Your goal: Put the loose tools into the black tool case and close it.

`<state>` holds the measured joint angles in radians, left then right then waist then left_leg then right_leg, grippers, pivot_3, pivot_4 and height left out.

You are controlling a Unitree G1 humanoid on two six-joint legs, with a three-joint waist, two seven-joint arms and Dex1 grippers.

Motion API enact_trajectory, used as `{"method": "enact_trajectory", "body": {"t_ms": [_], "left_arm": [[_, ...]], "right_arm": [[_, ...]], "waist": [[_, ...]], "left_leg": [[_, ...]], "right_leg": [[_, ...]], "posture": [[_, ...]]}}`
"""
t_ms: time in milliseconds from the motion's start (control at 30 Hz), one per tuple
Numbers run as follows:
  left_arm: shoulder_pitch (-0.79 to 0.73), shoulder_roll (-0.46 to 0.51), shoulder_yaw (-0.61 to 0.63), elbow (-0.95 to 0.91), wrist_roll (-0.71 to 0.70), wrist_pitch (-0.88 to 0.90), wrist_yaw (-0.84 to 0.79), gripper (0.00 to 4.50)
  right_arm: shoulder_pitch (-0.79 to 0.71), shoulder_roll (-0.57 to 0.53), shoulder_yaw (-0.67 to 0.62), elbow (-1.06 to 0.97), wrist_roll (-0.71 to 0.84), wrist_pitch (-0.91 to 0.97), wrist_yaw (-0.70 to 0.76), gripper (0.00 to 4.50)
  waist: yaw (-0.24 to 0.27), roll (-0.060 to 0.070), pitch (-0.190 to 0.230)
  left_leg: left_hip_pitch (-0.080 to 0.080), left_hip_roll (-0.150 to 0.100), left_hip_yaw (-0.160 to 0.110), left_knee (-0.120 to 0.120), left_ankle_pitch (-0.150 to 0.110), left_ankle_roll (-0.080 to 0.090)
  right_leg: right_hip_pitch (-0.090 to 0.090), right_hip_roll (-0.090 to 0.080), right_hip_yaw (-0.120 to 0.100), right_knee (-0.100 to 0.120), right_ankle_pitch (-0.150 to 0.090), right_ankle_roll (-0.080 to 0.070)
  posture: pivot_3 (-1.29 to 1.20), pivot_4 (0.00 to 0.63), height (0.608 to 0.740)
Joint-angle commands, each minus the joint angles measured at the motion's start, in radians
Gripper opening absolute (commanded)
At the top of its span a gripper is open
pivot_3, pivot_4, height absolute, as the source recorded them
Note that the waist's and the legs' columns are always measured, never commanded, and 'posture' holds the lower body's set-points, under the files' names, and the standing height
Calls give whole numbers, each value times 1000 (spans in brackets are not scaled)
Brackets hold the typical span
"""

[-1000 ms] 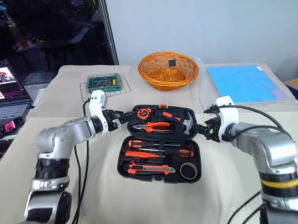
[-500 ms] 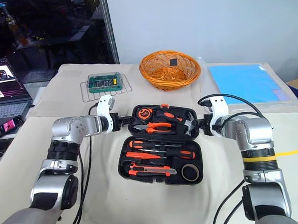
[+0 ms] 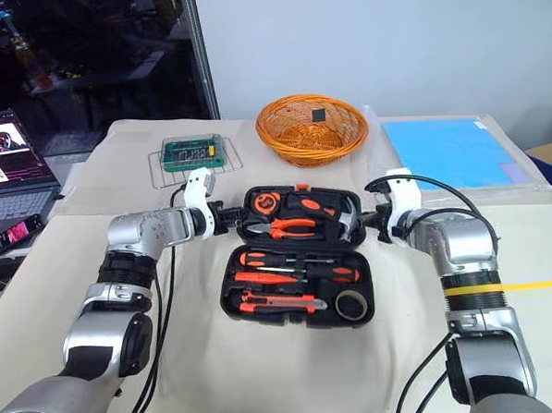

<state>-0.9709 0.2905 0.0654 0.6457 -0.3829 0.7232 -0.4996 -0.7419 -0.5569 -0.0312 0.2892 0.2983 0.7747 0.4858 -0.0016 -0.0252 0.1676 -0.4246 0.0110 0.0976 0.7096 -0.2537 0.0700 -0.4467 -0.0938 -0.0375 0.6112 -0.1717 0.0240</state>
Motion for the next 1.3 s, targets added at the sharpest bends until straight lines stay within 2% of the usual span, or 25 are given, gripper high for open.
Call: {"method": "enact_trajectory", "body": {"t_ms": [33,133,267,433,633,700,733,800,833,900,1033,1067,1100,1200,1233,1267,1300], "left_arm": [[-53,-10,-33,-31,63,-254,-82,37],[-4,17,-95,-86,154,-448,-136,37],[95,31,-109,-206,165,-514,-182,37],[263,91,-138,-385,182,-606,-278,37],[361,166,-135,-508,158,-610,-386,37],[395,217,-106,-579,93,-520,-445,745],[407,237,-98,-603,72,-491,-466,854],[440,305,-79,-656,15,-394,-528,1612],[464,382,-59,-676,-40,-294,-597,2054],[494,484,-34,-701,-111,-173,-687,2673],[530,711,-4,-679,-204,-18,-896,4153],[527,738,0,-684,-227,12,-921,4468],[522,750,1,-689,-241,29,-929,4468],[525,768,2,-743,-286,69,-958,4500],[530,765,2,-770,-300,78,-959,4500],[534,761,2,-789,-309,85,-957,4500],[532,746,-3,-829,-323,92,-942,4500]], "right_arm": [[-112,14,-49,19,3,-238,67,0],[-116,5,-72,12,17,-313,115,0],[6,-23,-93,-162,62,-288,181,0],[288,-33,-159,-441,107,-283,196,0],[542,-69,-211,-625,107,-338,236,0],[649,-101,-234,-677,100,-377,281,0],[682,-111,-244,-695,104,-387,295,0],[754,-144,-268,-739,103,-397,321,0],[820,-183,-289,-772,91,-400,357,551],[906,-238,-322,-805,75,-408,402,937],[1139,-323,-471,-860,94,-404,543,977],[1189,-332,-504,-890,126,-383,579,977],[1217,-336,-523,-908,149,-370,598,977],[1244,-338,-541,-972,242,-292,603,230],[1251,-344,-513,-1005,254,-274,605,27],[1257,-349,-494,-1027,259,-264,608,27],[1251,-361,-415,-1065,246,-251,598,27]], "waist": [[-1,0,0],[-1,0,1],[1,0,1],[12,1,1],[13,1,0],[15,1,0],[14,1,0],[13,1,0],[13,1,0],[11,1,0],[13,2,1],[14,2,1],[16,2,1],[16,2,1],[16,2,1],[16,2,1],[16,2,1]], "left_leg": [[-2,0,0,0,0,0],[-12,0,2,-1,5,-9],[-13,0,3,-9,6,-9],[-14,-4,3,-15,3,-6],[-11,-7,3,-8,1,-3],[-6,-8,3,-7,-2,3],[-4,-8,2,-6,-5,8],[5,-8,2,-6,-5,7],[10,-7,2,-6,-5,7],[10,-6,3,-6,-4,6],[12,-4,3,-6,-3,4],[11,-3,3,-6,-2,3],[12,-2,3,-6,-2,3],[14,0,2,-6,-5,-2],[15,0,3,-6,-7,-6],[15,0,3,-6,-7,-6],[15,0,3,-6,-7,-6]], "right_leg": [[-2,0,0,0,0,0],[-13,0,1,1,2,0],[-14,1,-1,-1,2,1],[-15,-3,-3,-5,-1,5],[-9,-6,-3,-4,-3,9],[-5,-8,-3,-3,-3,9],[-4,-9,-2,-2,-3,9],[6,-10,-2,-2,-4,9],[10,-10,-3,-3,-9,11],[9,-11,-3,-1,-13,9],[8,-11,-2,1,-14,6],[7,-10,-2,1,-14,5],[8,-9,-3,1,-15,5],[10,-10,-3,0,-15,4],[10,-12,-3,0,-14,4],[10,-12,-3,0,-14,4],[10,-12,-3,0,-14,4]], "posture": [[0,150,740],[0,150,740],[0,150,740],[0,150,740],[0,150,740],[0,150,740],[0,150,740],[0,150,740],[0,150,740],[0,150,740],[0,150,740],[0,150,740],[0,150,740],[0,150,740],[0,150,740],[0,150,740],[0,150,740]]}}
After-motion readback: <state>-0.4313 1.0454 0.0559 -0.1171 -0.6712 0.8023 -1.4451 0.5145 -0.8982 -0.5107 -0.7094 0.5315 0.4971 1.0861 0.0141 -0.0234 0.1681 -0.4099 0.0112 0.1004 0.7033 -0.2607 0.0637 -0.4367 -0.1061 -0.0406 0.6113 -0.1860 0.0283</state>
